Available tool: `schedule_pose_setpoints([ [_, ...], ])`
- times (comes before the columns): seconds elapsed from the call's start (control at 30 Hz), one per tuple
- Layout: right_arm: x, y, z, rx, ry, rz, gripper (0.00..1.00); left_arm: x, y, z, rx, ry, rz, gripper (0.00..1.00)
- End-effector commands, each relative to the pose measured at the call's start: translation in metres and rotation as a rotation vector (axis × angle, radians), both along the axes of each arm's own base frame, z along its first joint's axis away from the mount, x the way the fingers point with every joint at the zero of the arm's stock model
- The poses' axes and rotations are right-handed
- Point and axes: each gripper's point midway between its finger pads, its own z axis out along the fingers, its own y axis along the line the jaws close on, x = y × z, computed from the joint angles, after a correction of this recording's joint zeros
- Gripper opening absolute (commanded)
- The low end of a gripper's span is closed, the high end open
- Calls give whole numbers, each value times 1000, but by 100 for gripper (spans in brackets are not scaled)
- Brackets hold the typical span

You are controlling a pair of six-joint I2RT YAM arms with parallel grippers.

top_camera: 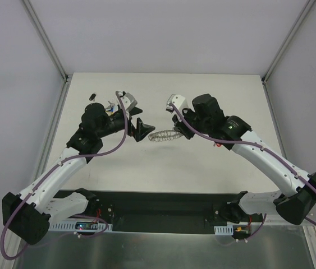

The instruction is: Put the keys on the keyring

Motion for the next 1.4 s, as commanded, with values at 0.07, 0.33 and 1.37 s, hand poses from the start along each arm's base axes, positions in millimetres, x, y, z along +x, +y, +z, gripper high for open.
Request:
schedule_pose_setpoints([
  [0.07,-2,16,24,131,-58,94,1,-10,-36,35,-71,-148,-283,99],
  [0.33,-1,32,16,222,-12,90,1,-29,-67,-12,-50,20,-444,97],
  [1.37,54,99,-78,360,201,-23,1,-37,-9,-69,16,76,28,93],
])
